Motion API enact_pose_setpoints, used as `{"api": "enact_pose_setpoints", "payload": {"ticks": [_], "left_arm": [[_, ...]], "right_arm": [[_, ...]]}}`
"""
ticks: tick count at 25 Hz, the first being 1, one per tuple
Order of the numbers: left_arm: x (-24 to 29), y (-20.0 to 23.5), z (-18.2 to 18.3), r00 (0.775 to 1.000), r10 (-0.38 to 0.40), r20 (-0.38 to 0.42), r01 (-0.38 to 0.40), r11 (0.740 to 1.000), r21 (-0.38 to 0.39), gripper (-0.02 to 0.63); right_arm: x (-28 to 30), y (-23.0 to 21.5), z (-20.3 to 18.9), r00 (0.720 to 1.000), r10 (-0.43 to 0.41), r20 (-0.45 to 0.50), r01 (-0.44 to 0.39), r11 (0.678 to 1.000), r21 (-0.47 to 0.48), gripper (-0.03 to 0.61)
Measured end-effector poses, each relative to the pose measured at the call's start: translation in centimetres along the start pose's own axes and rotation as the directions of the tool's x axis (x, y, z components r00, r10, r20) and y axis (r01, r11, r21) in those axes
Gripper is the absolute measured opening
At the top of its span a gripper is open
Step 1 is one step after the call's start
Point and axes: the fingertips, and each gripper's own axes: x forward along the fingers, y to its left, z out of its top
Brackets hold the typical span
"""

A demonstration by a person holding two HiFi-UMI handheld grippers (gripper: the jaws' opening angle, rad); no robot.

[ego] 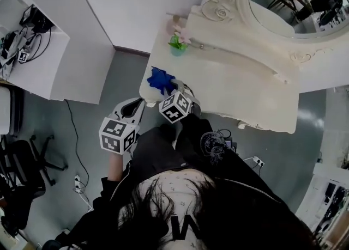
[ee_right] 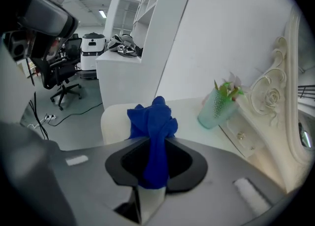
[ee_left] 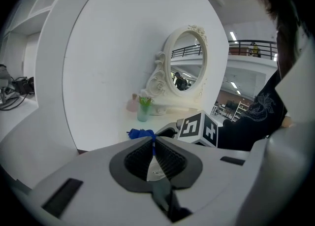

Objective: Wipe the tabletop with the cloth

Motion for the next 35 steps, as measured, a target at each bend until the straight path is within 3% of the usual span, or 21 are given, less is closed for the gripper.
{"api": "enact_pose_setpoints", "payload": {"ticks": [3,10,17,25,35], "left_arm": [[1.6,-1.7,0.9,1.0,-0.029,-0.004,0.029,0.999,0.027,0.002],[6.5,-6.7,2.3,0.994,-0.102,-0.032,0.104,0.992,0.073,0.002],[11.5,-14.0,3.5,0.979,-0.192,-0.069,0.199,0.973,0.12,0.001],[16.4,-21.4,4.6,0.96,-0.258,-0.113,0.275,0.946,0.173,0.002],[22.0,-30.7,4.8,0.941,-0.304,-0.149,0.33,0.922,0.201,0.002]], "right_arm": [[-0.8,-1.6,-1.8,1.0,-0.022,-0.012,0.022,1.0,0.004,0.086],[-3.9,-7.9,-8.2,0.993,-0.099,-0.063,0.106,0.987,0.121,0.086],[-8.1,-15.6,-16.3,0.977,-0.179,-0.117,0.203,0.948,0.244,0.086],[-14.9,-24.8,-27.6,0.931,-0.294,-0.215,0.356,0.862,0.362,0.084],[-24.1,-33.4,-41.5,0.87,-0.373,-0.321,0.488,0.741,0.462,0.084]]}}
